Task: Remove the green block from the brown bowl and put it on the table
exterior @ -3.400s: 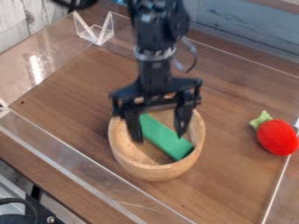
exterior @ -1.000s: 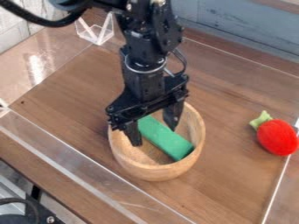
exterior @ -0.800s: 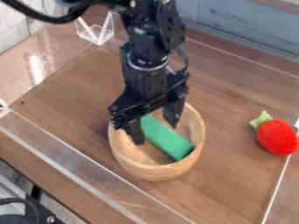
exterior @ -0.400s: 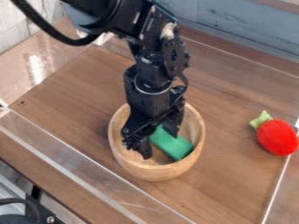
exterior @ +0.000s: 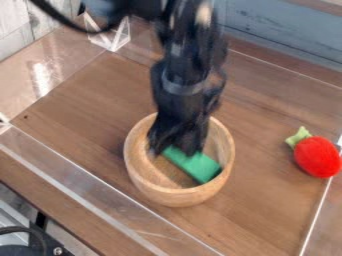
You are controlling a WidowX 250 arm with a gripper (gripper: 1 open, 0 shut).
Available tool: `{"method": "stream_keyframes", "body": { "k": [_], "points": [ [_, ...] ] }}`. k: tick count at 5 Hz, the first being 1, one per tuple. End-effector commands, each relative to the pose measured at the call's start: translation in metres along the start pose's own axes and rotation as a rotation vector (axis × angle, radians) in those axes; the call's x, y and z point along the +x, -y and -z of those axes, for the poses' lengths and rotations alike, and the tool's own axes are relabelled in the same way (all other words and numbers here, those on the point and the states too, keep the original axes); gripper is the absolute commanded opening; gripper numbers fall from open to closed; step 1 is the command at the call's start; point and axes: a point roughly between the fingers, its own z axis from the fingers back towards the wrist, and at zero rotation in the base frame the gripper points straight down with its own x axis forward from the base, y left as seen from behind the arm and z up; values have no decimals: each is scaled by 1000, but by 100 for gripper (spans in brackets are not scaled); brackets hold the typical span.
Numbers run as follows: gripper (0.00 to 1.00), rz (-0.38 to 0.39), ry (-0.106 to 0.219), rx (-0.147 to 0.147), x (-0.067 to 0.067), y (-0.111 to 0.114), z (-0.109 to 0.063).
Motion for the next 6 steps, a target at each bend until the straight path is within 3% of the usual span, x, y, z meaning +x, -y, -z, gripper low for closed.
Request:
{"method": "stream_keyframes", "body": {
  "k": [1, 2, 3, 4, 5, 6],
  "points": [
    [0, 18, -20, -67, 11, 25, -43],
    [0, 112, -66, -93, 8, 26, -57],
    [100, 192, -99, -105, -3, 20, -54],
    [100, 259, -130, -101, -17, 13, -48],
    [0, 257, -151, -121, -17, 3, -45],
    [100, 253, -163, -124, -16, -5, -37]
  ]
}}
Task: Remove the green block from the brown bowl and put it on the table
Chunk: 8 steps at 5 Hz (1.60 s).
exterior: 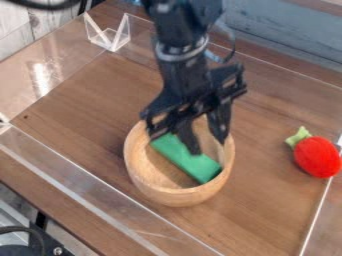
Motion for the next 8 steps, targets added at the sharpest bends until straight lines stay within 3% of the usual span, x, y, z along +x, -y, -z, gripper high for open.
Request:
{"method": "stream_keyframes", "body": {
  "k": [1, 2, 3, 4, 5, 6, 8],
  "points": [
    [0, 39, 35, -85, -7, 10, -24],
    [100, 40, 31, -100, -20, 11, -17],
    [0, 81, 52, -134, -13, 26, -33],
    [0, 99, 58, -162, -7, 34, -42],
    [100, 7, 64, -175, 3, 33, -29],
    [100, -72, 79, -181, 11, 32, -19],
    [100, -200, 112, -174, 48, 8, 9]
  ]
}}
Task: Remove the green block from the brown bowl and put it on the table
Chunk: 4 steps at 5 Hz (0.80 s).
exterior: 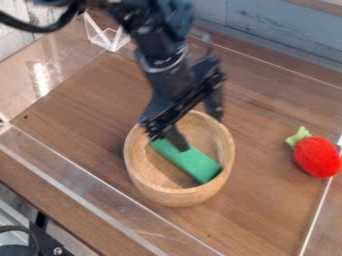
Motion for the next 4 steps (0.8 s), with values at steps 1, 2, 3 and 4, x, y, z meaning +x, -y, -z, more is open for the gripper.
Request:
{"method": "stream_keyframes", "body": {
  "k": [1, 2, 3, 4],
  "points": [
    [100, -59, 33, -28, 2, 6, 5],
    [100, -123, 57, -26, 4, 7, 16],
    [100, -96, 45, -17, -4, 5, 23],
    [100, -68, 31, -12, -12, 4, 30]
  ]
}}
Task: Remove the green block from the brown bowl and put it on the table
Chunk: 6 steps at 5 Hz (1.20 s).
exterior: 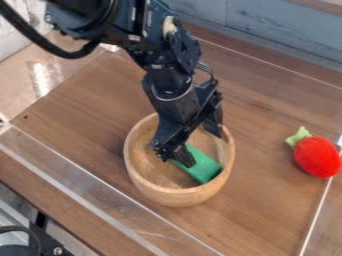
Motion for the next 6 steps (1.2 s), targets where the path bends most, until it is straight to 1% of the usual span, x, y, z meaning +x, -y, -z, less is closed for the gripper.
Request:
{"method": "stream_keyframes", "body": {
  "k": [1, 2, 3, 4, 5, 6],
  "points": [
    [0, 60, -11, -14, 10, 7, -3],
    [0, 133, -22, -12, 20, 12, -12],
    [0, 141, -17, -26, 19, 21, -32],
    [0, 127, -31, -38, 20, 31, -52],
    [100, 122, -23, -47, 26, 28, -52],
    [100, 104, -12, -39, 25, 21, -43]
  ]
}}
